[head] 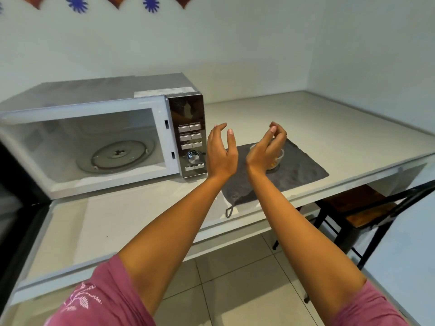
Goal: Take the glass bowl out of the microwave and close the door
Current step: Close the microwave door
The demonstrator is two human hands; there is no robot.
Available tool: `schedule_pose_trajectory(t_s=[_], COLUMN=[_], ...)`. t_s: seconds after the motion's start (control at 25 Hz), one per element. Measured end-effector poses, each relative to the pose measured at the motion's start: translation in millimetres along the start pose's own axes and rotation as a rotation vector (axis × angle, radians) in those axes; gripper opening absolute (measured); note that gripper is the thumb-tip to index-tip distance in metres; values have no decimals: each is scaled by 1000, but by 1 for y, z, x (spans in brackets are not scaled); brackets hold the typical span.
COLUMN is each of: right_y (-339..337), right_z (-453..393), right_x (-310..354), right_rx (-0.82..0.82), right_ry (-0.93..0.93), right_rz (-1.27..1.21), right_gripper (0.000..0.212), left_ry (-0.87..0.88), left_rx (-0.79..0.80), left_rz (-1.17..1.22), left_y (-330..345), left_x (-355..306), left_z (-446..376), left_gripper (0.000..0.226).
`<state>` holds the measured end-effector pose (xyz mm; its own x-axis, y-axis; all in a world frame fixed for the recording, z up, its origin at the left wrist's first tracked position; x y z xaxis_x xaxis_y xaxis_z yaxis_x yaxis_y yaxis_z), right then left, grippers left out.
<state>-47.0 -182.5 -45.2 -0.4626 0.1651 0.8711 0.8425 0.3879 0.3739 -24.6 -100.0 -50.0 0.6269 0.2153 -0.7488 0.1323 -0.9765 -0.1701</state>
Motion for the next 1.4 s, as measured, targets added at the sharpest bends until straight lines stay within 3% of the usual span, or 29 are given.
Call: schedule_pose_trajectory(t_s=[0.48, 0.72, 0.88, 1.16, 1.4], right_y=[46, 70, 82, 88, 91], right_z=[111, 166, 200, 250, 274], right_x=[49, 67, 73, 87, 103], right_rx=[409, 579, 667, 785, 1023], right_ry=[-42, 31, 60, 132, 89], right_rz=[-194, -276, -320, -360, -354], right_gripper=[30, 31, 32, 33, 27], left_ry=[38, -85, -157, -562, -917], left_rx=[-305, -475, -441, -153, -39], left_rz=[-263, -576, -969, -1540, -1429], left_y=[-127, -207, -263, -344, -378], left_x=[-31, -44, -60, -95, -112], left_z=[17, 8, 3, -6, -6], left_gripper=[38, 47, 71, 90, 81])
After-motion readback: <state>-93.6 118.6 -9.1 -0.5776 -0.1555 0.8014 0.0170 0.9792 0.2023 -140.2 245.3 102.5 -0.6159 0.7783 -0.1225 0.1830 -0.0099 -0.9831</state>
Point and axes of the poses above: each hand's wrist, its own z-axis away from the middle knuckle, its own y-axis out of the palm, x = y × z, the point moved 1 cm from there along -z, towards the middle knuckle, and after that the axes turned 4 degrees about y, right-handed, at the moved point
